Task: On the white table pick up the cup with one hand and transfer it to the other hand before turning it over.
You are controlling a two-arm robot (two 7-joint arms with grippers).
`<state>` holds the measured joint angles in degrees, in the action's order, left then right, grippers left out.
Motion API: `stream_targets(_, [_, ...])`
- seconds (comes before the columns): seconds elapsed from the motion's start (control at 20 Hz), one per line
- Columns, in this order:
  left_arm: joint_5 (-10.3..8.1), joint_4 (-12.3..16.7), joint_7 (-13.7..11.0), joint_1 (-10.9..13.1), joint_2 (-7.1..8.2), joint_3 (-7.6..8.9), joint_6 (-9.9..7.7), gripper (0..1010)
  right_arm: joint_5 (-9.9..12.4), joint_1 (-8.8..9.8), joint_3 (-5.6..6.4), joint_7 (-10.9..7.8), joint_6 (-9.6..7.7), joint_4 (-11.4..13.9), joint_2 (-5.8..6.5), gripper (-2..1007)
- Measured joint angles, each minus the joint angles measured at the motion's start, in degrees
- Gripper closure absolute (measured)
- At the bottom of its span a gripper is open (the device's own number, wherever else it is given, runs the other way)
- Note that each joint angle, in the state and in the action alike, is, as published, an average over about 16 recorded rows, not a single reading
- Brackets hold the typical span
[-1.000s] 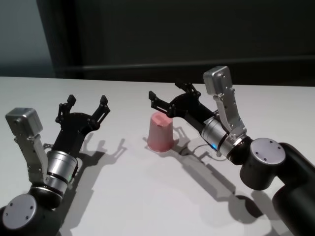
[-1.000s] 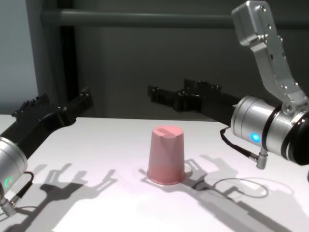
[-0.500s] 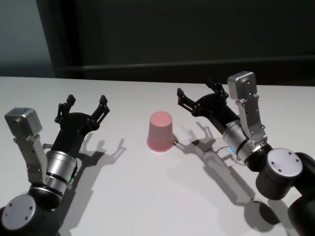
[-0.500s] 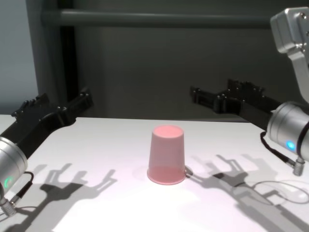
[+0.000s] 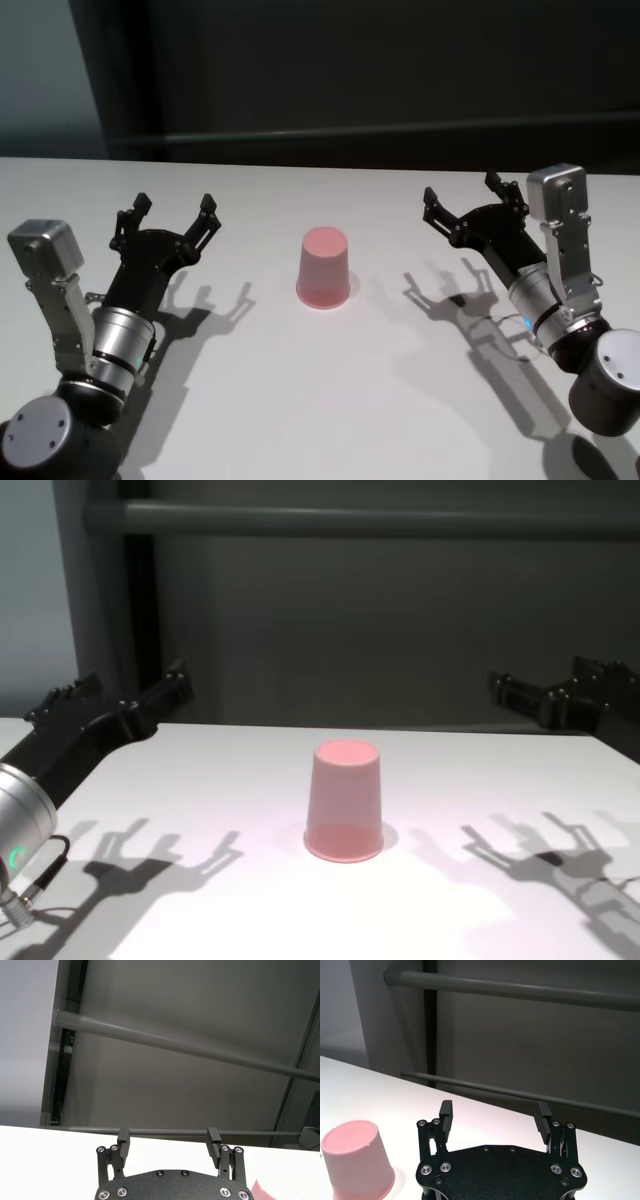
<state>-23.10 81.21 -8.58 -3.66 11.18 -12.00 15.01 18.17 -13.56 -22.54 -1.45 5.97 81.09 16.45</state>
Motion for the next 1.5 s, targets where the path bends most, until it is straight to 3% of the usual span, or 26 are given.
stream_targets(0.2, [0.0, 0.0, 0.0, 0.0, 0.0, 0.0, 0.0, 7, -0.06, 1.88, 1.38, 0.68, 0.11, 1.34, 0.31, 3])
stream_targets(0.45, [0.0, 0.0, 0.0, 0.0, 0.0, 0.0, 0.0, 7, -0.14, 3.19, 2.37, 0.85, 0.71, 1.79, -0.16, 3])
stream_targets(1.5, [0.0, 0.0, 0.0, 0.0, 0.0, 0.0, 0.0, 7, -2.27, 5.22, 4.8, 0.83, 4.49, -1.43, -4.06, 3])
